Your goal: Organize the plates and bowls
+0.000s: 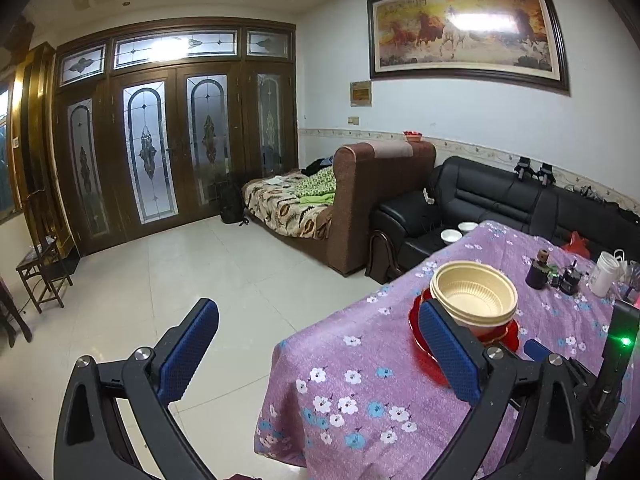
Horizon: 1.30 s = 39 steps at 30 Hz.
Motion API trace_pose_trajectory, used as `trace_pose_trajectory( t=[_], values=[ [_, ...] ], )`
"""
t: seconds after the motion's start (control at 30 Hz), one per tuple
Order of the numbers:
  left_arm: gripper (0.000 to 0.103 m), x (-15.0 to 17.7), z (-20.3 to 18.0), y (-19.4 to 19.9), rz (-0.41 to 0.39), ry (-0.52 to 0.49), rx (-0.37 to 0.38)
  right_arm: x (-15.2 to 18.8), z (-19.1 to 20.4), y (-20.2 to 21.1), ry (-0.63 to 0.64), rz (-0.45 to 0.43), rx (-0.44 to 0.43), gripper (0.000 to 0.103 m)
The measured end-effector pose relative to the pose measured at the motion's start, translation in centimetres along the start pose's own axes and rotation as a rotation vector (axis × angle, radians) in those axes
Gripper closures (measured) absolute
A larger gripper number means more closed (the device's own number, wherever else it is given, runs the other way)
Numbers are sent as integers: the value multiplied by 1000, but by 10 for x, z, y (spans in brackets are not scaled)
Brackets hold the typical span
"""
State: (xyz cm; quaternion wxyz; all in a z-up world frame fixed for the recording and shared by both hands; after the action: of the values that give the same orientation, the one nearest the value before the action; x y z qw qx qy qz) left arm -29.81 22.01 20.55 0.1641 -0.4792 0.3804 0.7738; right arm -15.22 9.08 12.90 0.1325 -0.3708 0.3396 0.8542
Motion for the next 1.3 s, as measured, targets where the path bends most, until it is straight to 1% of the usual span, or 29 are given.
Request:
trace_pose_trajectory(
  t=[0.13,0.23,0.27,0.33,0.37,0.43,0.53,0.6,0.63,0.73,0.8,0.9,1.0,1.1,1.2,1.3],
  values=[
    [3,6,-11,-8,22,-25,47,3,0,2,14,8,3,33],
    [3,14,-27,-28,58,-41,120,4,4,9,37,-28,11,32],
    [3,18,-35,-37,74,-45,169,4,6,12,50,-46,18,31],
    [3,24,-48,-48,88,-60,235,4,7,16,66,-71,39,30],
    [3,26,-53,-51,90,-71,251,4,4,19,61,-87,61,30],
    [3,31,-67,-63,99,-95,305,5,-4,24,43,-99,116,27],
    [3,38,-85,-78,114,-115,360,13,-22,30,-11,-80,199,27],
    [3,44,-97,-91,139,-127,398,22,-34,36,-28,-72,284,27],
    [3,48,-103,-98,161,-124,430,26,-39,41,-35,-77,316,27],
    [3,57,-118,-115,218,-119,499,34,-48,55,-70,-101,383,27],
    [3,61,-125,-120,236,-132,518,38,-50,61,-83,-112,410,27],
    [3,67,-127,-120,237,-155,518,39,-49,60,-86,-115,428,27],
    [3,71,-122,-121,241,-162,486,37,-45,46,-89,-91,408,27],
    [3,76,-116,-128,270,-148,454,38,-37,29,-81,-62,372,27],
    [3,78,-109,-136,298,-118,454,39,-30,18,-63,-45,363,27],
    [3,78,-110,-137,297,-126,447,41,-30,16,-60,-34,365,27]
  ],
)
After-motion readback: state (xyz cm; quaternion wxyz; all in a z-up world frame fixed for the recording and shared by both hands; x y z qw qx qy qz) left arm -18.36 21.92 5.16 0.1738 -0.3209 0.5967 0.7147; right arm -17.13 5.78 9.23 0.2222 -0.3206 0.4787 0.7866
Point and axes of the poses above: each gripper's, at about its wrist camera, not at the fingertips, and y roughly against the way its jaws point, z to its left, x to its underside, the point moved 1 cm from there along -y, roughly the way its jaws point, and after that the axes turned 15 degrees about -y, right-handed, at the moved point
